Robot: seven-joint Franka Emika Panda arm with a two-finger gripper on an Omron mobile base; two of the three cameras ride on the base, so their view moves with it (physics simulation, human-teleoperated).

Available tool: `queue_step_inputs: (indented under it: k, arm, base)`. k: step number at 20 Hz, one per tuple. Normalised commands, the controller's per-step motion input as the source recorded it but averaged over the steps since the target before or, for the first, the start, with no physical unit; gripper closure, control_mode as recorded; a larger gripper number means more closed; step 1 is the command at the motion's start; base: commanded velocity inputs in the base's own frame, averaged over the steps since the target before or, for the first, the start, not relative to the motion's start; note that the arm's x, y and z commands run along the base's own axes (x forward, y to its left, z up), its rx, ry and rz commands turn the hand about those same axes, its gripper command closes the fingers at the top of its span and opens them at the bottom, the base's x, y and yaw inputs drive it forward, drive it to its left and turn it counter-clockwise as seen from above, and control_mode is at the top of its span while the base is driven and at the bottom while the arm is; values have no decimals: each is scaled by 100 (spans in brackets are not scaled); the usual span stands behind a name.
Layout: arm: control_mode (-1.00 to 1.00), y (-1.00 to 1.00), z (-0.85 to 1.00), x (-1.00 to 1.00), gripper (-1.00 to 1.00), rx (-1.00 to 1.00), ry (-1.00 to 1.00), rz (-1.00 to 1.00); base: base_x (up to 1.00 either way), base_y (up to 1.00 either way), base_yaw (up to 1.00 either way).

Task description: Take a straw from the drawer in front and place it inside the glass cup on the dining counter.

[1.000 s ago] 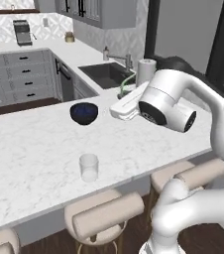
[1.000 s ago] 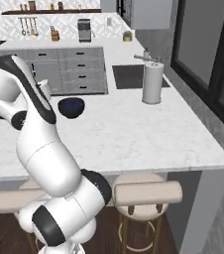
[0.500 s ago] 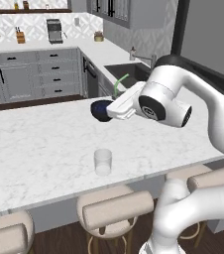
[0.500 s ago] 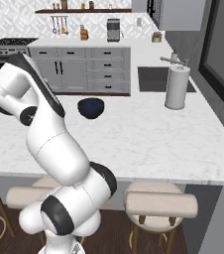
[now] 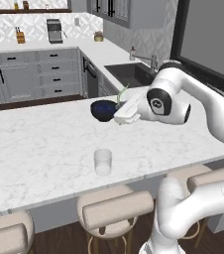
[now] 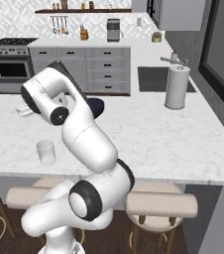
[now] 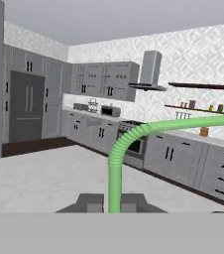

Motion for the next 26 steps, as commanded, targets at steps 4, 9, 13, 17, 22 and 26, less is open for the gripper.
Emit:
queue_step_inputs:
  k: [4,9,13,17,22,26]
  arm:
    - [-100,14,-73,21,100,0,20,20]
    - [-100,23,-71,19,100,-3,20,13]
    - [-100,32,-55,8,100,-5,13,6]
    - [-100,37,-23,0,100,-5,1,0]
    - [-100,31,-36,0,100,-7,0,0]
    - [-100,16,-63,0,100,-6,0,0]
  base:
    - [0,0,0]
    - [0,0,0]
    - [0,0,0]
    - [0,0,0]
    - [0,0,0]
    - [0,0,0]
